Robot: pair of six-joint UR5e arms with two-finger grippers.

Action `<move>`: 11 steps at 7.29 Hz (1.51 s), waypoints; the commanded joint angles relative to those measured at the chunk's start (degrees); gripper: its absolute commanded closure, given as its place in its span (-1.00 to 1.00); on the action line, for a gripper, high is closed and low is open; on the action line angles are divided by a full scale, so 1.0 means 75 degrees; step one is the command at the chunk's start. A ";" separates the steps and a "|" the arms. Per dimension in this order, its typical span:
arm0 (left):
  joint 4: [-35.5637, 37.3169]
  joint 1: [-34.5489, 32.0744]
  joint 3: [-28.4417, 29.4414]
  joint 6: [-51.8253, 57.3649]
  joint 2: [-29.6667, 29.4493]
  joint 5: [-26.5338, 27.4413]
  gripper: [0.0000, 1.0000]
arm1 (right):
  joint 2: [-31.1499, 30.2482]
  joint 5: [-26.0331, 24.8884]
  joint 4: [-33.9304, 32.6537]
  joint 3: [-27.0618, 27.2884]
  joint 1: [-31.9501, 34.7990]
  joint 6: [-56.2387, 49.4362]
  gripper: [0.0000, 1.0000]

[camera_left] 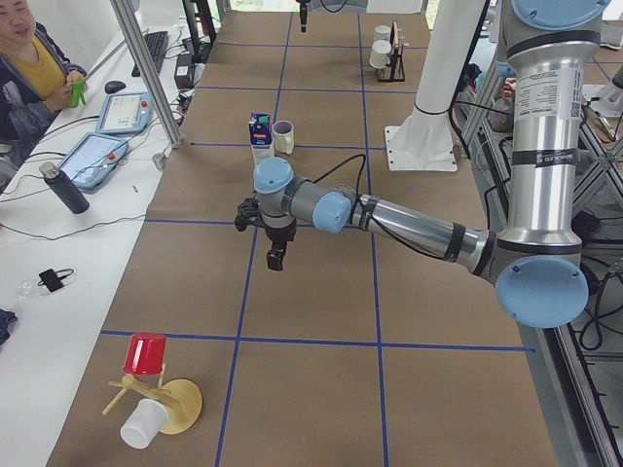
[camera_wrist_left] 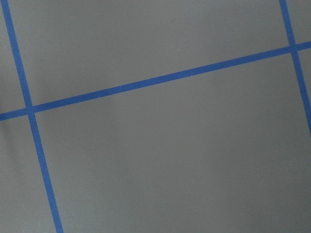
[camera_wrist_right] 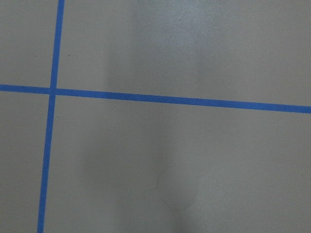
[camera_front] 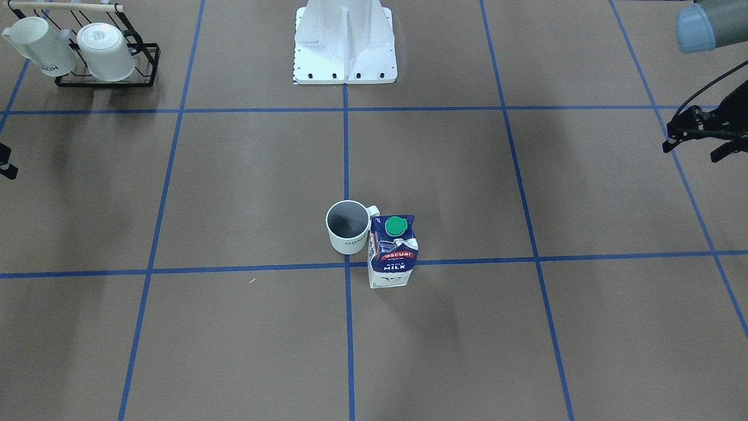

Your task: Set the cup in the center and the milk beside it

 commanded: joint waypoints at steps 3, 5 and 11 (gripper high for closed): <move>0.0012 -0.0012 -0.0021 -0.0005 -0.0131 0.0001 -0.96 | 0.0001 0.0004 0.0001 0.0016 0.0000 0.0021 -1.00; 0.0012 -0.0001 0.0015 -0.0005 -0.0167 0.0037 -0.96 | 0.0001 0.0062 -0.0011 0.0063 0.0012 0.0033 -1.00; -0.0105 -0.0013 0.0026 -0.0028 -0.0167 0.0025 -0.96 | 0.0047 0.0075 -0.0023 0.0052 0.0000 0.0056 -1.00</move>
